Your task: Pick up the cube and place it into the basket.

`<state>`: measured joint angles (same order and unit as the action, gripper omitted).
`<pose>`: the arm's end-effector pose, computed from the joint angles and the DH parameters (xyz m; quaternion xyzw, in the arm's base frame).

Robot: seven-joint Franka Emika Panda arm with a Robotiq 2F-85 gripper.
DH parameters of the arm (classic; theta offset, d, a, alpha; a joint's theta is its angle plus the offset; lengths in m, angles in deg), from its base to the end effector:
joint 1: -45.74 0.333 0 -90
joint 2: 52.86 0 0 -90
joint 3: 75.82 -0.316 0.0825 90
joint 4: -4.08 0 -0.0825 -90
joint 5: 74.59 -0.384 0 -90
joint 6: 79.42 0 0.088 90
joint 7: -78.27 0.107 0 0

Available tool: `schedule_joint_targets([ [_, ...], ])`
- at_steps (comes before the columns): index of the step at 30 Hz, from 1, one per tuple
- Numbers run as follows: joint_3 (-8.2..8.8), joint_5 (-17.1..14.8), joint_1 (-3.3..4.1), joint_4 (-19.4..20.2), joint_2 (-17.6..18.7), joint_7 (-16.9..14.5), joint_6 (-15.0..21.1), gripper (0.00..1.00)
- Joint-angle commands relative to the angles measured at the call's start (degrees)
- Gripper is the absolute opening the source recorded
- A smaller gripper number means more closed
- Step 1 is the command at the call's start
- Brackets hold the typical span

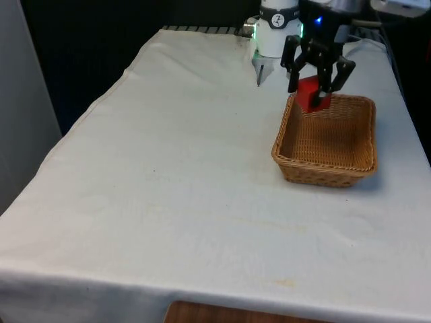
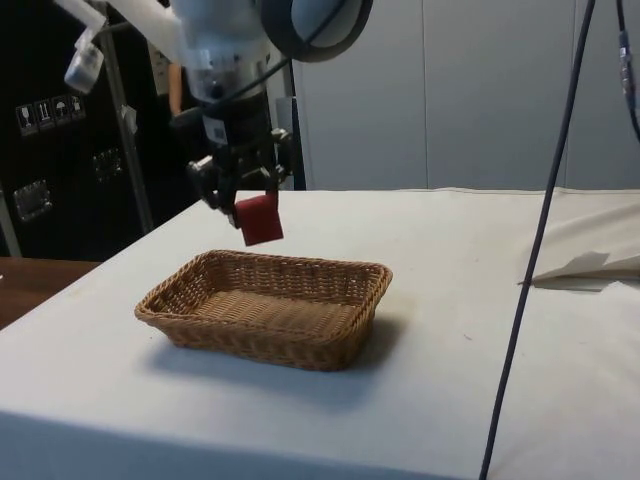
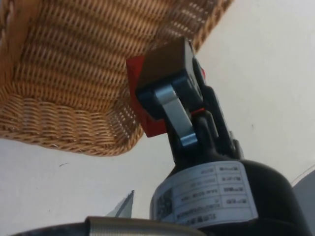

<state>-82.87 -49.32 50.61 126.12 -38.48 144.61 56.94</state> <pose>0.5603 0.1129 0.2918 0.9415 -0.3083 0.0879 0.1040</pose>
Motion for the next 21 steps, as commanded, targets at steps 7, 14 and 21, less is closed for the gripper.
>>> schedule_joint_targets([
  [7, -1.32, 1.60, 0.57, -1.38, 3.04, 3.55, 0.06, 0.09],
  [14, -2.06, 2.18, 0.74, -2.64, 6.02, 5.21, 0.06, 0.09],
  [21, -2.29, 2.64, 0.92, -3.78, 8.59, 6.25, 0.00, 0.09],
])
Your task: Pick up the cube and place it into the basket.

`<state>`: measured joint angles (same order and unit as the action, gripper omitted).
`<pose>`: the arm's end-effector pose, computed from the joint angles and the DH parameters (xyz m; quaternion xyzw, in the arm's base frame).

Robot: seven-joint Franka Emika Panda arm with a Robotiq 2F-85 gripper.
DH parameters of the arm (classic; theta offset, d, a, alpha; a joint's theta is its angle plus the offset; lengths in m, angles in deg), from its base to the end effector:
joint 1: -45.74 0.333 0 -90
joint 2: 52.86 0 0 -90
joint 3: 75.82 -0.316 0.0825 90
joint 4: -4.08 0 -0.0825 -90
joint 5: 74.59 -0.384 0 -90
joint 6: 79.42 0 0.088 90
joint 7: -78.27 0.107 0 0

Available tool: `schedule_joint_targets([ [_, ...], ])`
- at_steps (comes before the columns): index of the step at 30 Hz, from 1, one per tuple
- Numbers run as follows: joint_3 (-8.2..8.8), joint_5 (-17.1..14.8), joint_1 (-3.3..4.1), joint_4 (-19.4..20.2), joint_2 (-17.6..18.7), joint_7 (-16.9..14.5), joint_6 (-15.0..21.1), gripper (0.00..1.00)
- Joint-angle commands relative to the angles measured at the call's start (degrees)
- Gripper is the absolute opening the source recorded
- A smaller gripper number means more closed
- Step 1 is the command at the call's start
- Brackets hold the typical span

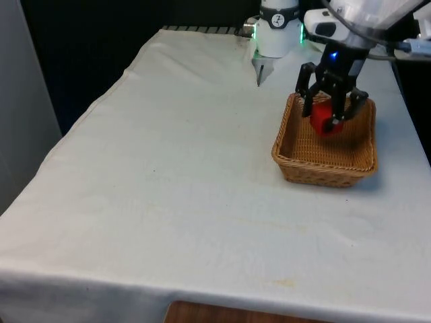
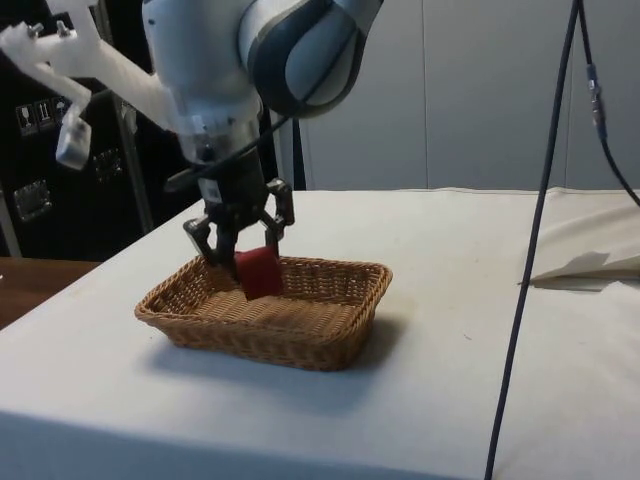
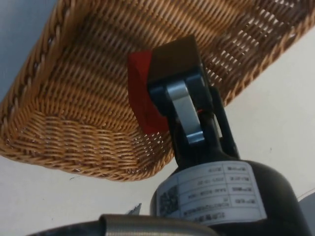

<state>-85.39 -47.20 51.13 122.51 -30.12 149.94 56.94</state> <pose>0.5651 0.1450 0.2346 0.9413 -0.3119 0.0614 0.1139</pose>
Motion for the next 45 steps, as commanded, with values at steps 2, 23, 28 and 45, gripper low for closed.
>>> schedule_joint_targets([
  [2, 0.23, 0.52, 0.40, -0.29, 0.74, 1.15, 0.11, 0.09],
  [23, -0.97, 0.00, 0.23, -1.15, 3.27, 1.60, 0.11, 0.11],
  [28, -0.97, 0.29, 0.46, -1.38, 3.55, 2.18, 0.29, 0.53],
  [45, -1.32, -0.34, 0.17, -1.32, 2.23, 1.66, -0.40, 1.00],
])
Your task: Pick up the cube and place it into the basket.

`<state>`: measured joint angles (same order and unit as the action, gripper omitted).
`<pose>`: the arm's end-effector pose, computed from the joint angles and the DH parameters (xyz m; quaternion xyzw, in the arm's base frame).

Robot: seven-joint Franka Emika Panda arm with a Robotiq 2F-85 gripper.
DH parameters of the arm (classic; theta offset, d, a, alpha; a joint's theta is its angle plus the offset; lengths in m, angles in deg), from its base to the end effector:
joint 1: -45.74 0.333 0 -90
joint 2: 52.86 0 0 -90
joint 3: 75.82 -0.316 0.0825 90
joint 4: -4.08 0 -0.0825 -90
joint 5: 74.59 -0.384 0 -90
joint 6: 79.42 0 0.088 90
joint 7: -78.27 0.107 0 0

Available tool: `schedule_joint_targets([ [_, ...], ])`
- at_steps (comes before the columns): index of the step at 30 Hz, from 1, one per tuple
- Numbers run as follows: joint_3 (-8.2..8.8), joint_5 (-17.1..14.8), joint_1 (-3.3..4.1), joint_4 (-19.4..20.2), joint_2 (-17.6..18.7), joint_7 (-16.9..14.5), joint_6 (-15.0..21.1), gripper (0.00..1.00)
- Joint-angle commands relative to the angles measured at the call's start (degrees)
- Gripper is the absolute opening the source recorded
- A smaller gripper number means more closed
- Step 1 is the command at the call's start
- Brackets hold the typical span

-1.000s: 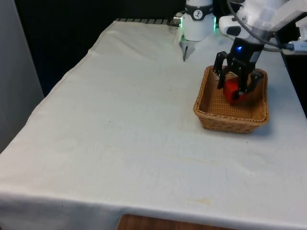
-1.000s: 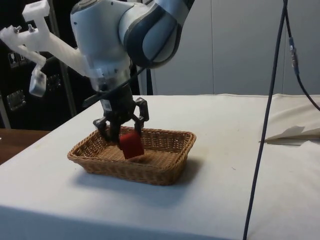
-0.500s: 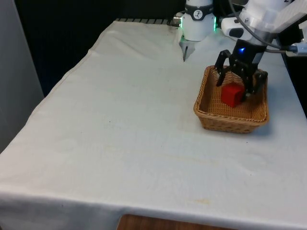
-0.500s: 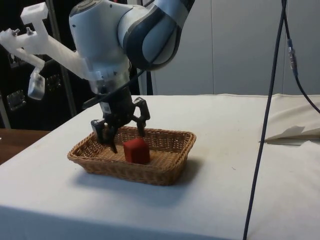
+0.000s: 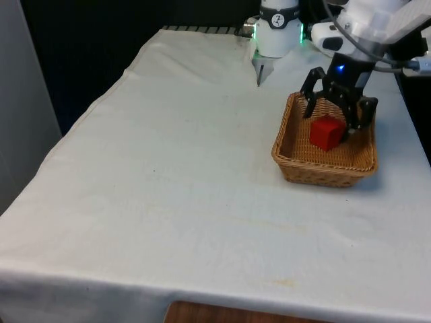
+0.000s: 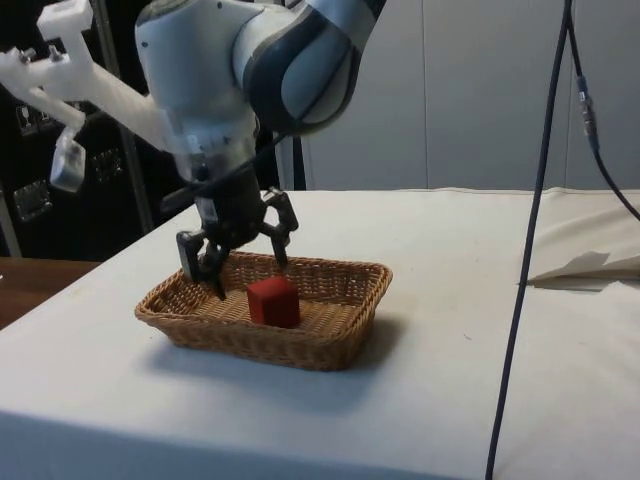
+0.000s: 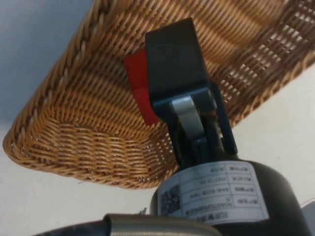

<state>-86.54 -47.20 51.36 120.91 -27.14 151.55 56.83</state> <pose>0.5659 0.1596 0.2159 0.9413 -0.3145 0.0499 0.1125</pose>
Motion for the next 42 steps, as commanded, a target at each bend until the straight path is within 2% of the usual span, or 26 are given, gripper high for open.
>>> schedule_joint_targets([
  [1, -0.23, -0.40, -0.06, 0.29, -1.09, 0.00, -0.46, 1.00],
  [5, -0.46, -0.69, -0.17, 0.46, -2.92, -0.23, -1.60, 1.00],
  [6, -0.23, -0.06, 0.00, 0.34, -2.69, 0.00, -1.60, 1.00],
  [13, -0.52, -0.92, -0.69, 0.46, -5.39, -1.03, -2.58, 1.00],
  [14, -0.23, -0.06, -0.29, 0.34, -5.27, -0.11, -2.81, 1.00],
  [15, -0.46, -0.92, -0.80, 0.46, -5.61, -1.15, -2.64, 1.00],
  [20, 0.11, -1.32, -1.78, 0.34, -6.88, -2.52, -2.81, 1.00],
  [23, 0.46, -1.49, -2.12, 0.34, -7.39, -3.04, -2.52, 1.00],
  [24, 0.74, -0.34, -1.55, 0.29, -7.22, -1.95, -2.86, 1.00],
  [25, 0.57, -1.55, -2.29, 0.34, -7.51, -3.21, -2.41, 1.00],
  [33, 1.66, -3.09, -3.44, 0.23, -8.65, -5.61, -1.15, 1.00],
  [34, 2.01, -2.01, -2.86, 0.11, -8.59, -4.58, -1.95, 1.00],
  [35, 1.78, -3.32, -3.55, 0.23, -8.71, -5.90, -1.03, 1.00],
  [40, 2.18, -4.18, -3.61, 0.23, -9.11, -6.65, -0.80, 1.00],
  [42, 2.52, -3.27, -3.32, 0.00, -8.94, -6.02, -1.26, 1.00],
])
